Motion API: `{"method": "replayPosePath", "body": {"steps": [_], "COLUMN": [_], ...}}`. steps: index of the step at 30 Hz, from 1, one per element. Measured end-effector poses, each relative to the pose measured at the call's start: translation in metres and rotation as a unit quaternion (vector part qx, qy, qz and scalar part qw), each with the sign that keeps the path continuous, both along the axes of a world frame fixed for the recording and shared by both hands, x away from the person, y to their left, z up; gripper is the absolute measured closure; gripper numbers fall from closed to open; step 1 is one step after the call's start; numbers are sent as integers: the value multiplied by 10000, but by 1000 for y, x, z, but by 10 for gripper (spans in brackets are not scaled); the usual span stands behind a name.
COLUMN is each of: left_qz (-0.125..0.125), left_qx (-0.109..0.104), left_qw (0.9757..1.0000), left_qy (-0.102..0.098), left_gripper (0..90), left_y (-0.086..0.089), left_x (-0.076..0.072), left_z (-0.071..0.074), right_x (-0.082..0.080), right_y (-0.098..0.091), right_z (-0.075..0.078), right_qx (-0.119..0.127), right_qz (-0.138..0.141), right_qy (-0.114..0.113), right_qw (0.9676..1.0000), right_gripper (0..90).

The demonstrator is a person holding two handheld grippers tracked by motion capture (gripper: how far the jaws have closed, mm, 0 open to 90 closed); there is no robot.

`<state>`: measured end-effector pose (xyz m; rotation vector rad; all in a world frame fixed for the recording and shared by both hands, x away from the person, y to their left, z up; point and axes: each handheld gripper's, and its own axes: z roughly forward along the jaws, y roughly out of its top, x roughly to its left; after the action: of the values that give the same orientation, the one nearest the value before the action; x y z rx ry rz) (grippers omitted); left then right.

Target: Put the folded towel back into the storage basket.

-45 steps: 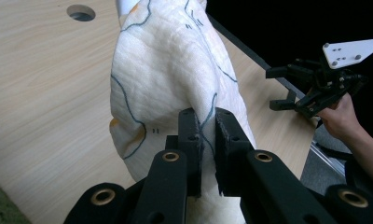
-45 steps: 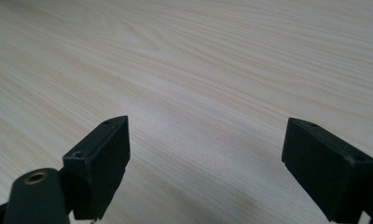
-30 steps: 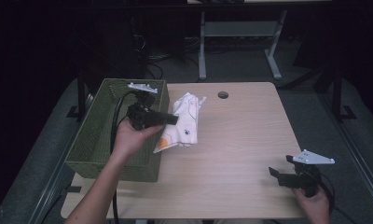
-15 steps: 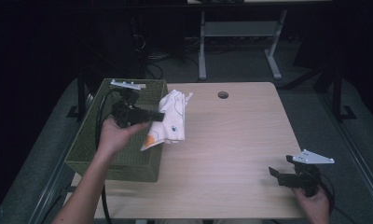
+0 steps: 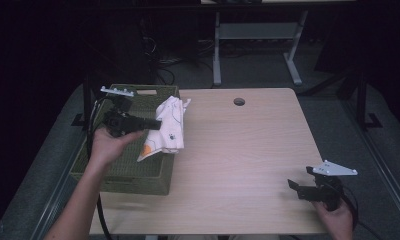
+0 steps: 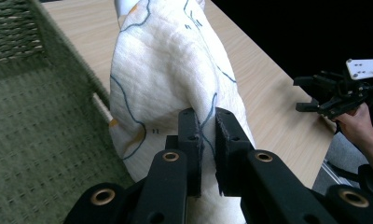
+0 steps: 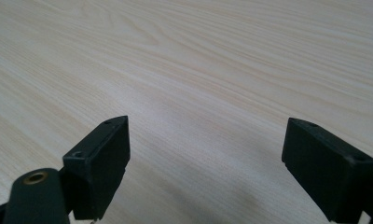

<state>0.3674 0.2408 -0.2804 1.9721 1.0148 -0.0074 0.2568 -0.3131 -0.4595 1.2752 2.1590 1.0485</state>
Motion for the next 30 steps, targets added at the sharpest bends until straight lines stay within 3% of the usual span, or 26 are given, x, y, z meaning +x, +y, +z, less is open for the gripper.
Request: {"method": "replayPosePath", "body": {"steps": [19, 30], "left_qz": [267, 249], "left_qx": [49, 216], "left_qw": [9995, 9992], "left_qy": [139, 225], "left_gripper": [828, 825], "left_y": [47, 61], "left_x": [2, 4], "left_z": [-16, -27], "right_x": [0, 0], "right_y": [-1, 0], "right_z": [2, 2], "right_qx": [8, -45], "right_qz": [-38, -31], "right_qy": [-13, -19], "right_qw": [10000, 10000], "right_gripper": [148, 149]}}
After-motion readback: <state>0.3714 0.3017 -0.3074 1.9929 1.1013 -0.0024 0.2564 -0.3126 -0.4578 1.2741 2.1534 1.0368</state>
